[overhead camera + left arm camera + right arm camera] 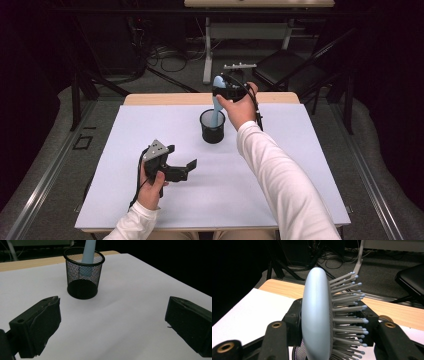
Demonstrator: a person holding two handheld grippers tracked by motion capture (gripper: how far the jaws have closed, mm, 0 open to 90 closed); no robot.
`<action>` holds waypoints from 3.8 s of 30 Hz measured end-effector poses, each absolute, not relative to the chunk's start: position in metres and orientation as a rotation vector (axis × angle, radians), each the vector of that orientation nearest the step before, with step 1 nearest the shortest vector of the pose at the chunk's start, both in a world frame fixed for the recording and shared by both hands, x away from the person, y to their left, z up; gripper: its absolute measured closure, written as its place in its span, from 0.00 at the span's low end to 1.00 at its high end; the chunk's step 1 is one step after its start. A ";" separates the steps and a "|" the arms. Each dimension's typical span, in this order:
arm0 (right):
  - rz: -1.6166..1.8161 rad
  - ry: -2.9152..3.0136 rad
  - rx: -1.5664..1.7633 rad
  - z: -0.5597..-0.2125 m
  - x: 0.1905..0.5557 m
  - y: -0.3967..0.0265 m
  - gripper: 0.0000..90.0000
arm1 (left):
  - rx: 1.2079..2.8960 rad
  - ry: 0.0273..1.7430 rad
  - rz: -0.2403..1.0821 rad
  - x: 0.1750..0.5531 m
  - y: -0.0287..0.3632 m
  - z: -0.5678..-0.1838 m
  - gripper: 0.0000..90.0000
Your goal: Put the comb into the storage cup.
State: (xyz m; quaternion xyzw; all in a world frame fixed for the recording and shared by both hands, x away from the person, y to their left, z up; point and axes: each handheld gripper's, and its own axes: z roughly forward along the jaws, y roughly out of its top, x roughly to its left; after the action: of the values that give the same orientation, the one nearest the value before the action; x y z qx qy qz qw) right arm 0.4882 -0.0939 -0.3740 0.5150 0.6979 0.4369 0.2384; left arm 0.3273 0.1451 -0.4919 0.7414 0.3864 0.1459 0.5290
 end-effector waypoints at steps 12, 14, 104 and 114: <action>1.171 1.938 1.389 -0.387 0.488 -0.085 0.54 | 1.767 0.920 0.345 0.327 0.146 -0.492 0.01; 1.164 1.945 1.382 -0.390 0.488 -0.084 0.54 | 1.770 0.923 0.349 0.327 0.146 -0.492 0.01; 1.048 1.952 1.429 -0.412 0.497 -0.081 0.00 | 1.758 0.939 0.333 0.328 0.146 -0.494 0.01; 1.045 1.956 1.424 -0.411 0.495 -0.080 0.00 | 1.759 0.936 0.335 0.329 0.147 -0.494 0.01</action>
State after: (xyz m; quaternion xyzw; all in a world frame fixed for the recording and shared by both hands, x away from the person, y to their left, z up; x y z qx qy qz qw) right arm 0.4946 -0.0797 -0.4107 0.5233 0.7185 0.3837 0.2505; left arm 0.3285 0.1465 -0.4944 0.7375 0.3922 0.1403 0.5316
